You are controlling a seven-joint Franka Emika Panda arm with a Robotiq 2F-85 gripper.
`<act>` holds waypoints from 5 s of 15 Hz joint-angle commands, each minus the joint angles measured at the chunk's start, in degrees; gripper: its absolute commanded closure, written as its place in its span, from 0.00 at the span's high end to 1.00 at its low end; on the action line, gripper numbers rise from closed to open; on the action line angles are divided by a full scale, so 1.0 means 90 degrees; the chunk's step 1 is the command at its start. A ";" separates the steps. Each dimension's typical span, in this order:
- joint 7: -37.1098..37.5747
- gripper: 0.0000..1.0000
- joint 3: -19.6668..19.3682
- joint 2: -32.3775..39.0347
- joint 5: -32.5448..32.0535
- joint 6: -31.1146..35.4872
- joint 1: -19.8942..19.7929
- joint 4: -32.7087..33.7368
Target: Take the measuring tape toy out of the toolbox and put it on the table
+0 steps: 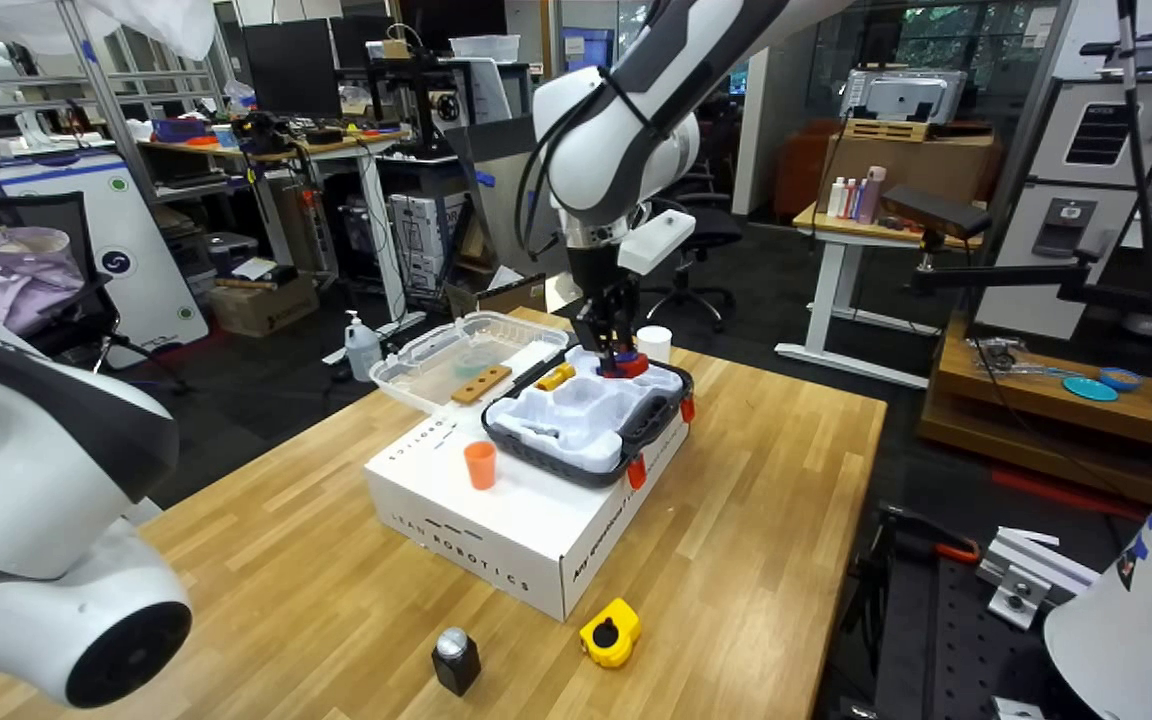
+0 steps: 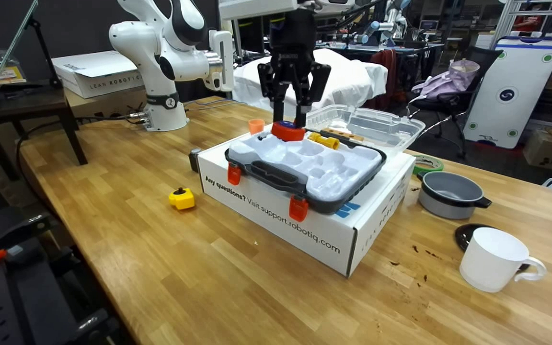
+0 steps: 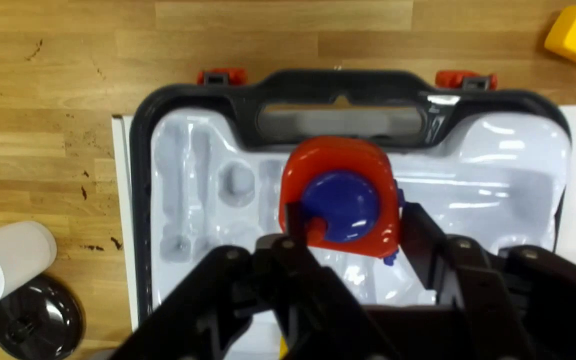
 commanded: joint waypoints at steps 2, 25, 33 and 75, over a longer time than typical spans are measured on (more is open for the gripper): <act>0.0051 0.26 0.0016 -0.1196 0.0203 0.0511 -0.0073 -0.1608; -0.0066 0.26 0.0393 -0.0926 0.0171 0.1740 0.0383 -0.2927; -0.0298 0.26 0.0467 -0.0867 0.0361 0.1776 0.0319 -0.3042; -0.0305 0.26 0.0682 0.1181 0.0543 0.1967 0.0112 -0.2080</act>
